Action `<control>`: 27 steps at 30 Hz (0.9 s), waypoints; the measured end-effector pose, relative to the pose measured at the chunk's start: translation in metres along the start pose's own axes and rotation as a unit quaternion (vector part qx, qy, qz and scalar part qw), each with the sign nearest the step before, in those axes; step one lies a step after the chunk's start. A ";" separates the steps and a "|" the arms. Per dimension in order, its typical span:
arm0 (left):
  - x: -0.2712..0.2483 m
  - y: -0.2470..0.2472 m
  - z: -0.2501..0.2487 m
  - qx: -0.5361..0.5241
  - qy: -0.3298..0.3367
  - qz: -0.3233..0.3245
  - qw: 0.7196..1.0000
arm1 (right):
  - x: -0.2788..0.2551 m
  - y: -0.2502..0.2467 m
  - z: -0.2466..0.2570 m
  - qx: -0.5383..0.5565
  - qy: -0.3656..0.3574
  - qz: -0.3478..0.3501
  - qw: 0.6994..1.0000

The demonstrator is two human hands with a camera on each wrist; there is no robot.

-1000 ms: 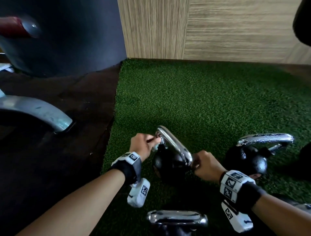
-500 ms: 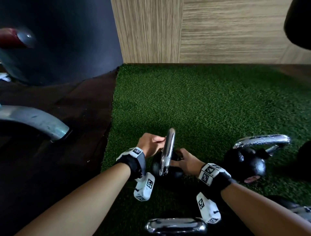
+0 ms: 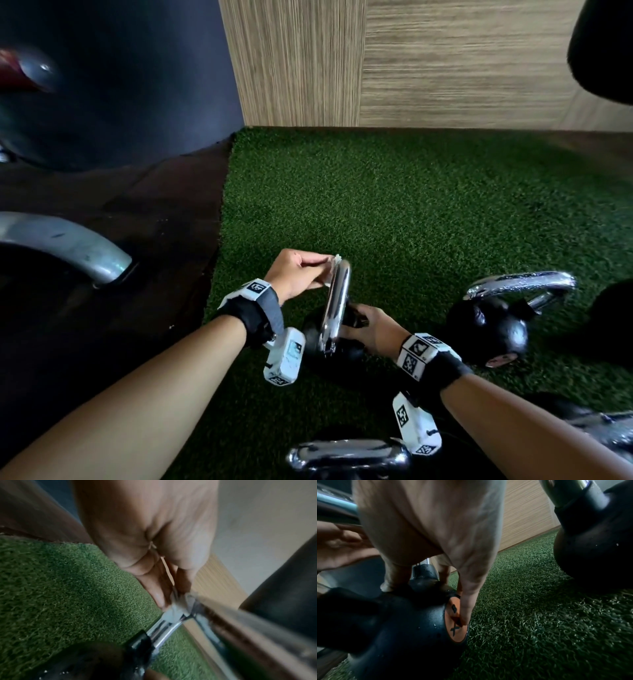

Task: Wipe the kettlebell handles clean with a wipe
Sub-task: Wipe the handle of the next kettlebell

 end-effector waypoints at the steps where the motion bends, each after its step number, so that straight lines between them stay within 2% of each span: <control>1: -0.004 -0.001 0.001 -0.016 0.001 0.013 1.000 | -0.001 0.000 -0.001 0.001 -0.002 -0.003 1.000; 4: -0.017 -0.001 0.002 -0.062 -0.003 0.058 0.996 | -0.002 -0.001 0.001 0.006 -0.010 -0.001 1.000; 8: -0.019 -0.006 -0.006 -0.032 -0.006 0.012 0.999 | -0.001 0.000 0.004 0.005 -0.016 0.005 1.000; 11: -0.026 -0.004 -0.005 -0.054 -0.032 0.043 0.997 | -0.003 0.001 0.005 0.004 -0.026 0.013 1.000; 14: -0.036 -0.004 -0.004 -0.006 -0.048 0.094 0.994 | -0.007 -0.001 0.005 -0.008 -0.036 0.016 0.999; 17: -0.044 -0.004 -0.008 0.070 -0.018 0.072 0.995 | -0.007 -0.002 0.004 -0.020 -0.023 0.007 1.000; 19: -0.051 -0.004 -0.003 0.047 -0.019 0.062 0.997 | -0.006 -0.002 0.005 -0.034 -0.016 0.004 0.999; 22: -0.064 -0.004 0.006 0.042 -0.046 0.112 0.992 | -0.006 -0.001 0.008 -0.043 -0.029 0.017 0.999; 24: -0.071 -0.004 0.004 0.070 -0.039 0.137 0.987 | -0.006 -0.001 0.008 -0.042 -0.028 0.018 0.999; 27: -0.082 -0.005 0.005 0.078 -0.033 0.129 0.988 | -0.005 -0.001 0.007 -0.045 -0.029 0.009 0.999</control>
Point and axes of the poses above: each hand's wrist, its own x-axis towards the middle knuckle, its own y-axis out of the palm, z = x × y, the point moved 5 cm from there along x, towards the middle knuckle, and after that the axes turned 10 degrees about z, right-handed, at the moved point
